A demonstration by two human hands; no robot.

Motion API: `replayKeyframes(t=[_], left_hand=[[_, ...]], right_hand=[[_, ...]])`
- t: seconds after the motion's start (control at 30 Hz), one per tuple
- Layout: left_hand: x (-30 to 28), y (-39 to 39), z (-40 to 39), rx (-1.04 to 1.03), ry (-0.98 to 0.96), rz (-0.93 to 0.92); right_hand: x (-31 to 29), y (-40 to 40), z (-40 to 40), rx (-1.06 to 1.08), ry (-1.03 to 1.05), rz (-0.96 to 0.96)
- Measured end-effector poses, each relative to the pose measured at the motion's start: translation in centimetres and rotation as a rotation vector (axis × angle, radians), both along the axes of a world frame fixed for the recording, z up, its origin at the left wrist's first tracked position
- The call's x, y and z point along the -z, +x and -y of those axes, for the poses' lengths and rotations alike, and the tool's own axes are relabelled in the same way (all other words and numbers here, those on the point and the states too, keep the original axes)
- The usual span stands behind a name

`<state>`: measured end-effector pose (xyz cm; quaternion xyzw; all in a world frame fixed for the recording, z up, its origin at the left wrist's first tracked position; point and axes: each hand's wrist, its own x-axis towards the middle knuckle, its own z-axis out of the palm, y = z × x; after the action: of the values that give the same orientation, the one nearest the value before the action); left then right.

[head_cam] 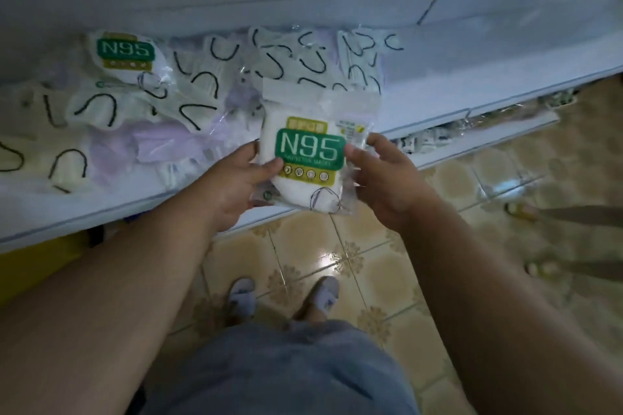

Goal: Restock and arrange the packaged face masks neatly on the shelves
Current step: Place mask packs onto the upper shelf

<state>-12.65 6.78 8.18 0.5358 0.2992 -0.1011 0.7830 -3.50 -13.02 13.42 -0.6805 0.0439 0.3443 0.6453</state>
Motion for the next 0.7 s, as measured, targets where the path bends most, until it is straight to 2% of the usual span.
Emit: replayKeyframes(t=[0.17,0.33,0.4,0.5,0.6,0.7], left_hand=[[-5.4,2.3,6.0,0.252,0.28,0.191],[-10.7,6.5,14.8,0.282,0.45,0.364],[-12.4,8.3,18.9,0.235,0.459,0.414],[-14.5,10.8,24.7,0.167,0.465,0.469],[-15.8,12.7,29.0,0.127,0.482,0.488],[-17.3,14.1,30.6,0.077,0.507,0.487]], right_hand=[[-5.5,-0.7,6.5,0.371,-0.12,0.277],[-9.5,0.4,14.9,0.652,-0.101,0.442],[-10.5,1.1,19.0,0.608,-0.122,0.45],[-11.7,2.6,25.4,0.394,-0.194,0.426],[-13.4,5.4,30.3,0.33,-0.193,0.468],[-14.5,8.6,31.9,0.185,-0.176,0.368]])
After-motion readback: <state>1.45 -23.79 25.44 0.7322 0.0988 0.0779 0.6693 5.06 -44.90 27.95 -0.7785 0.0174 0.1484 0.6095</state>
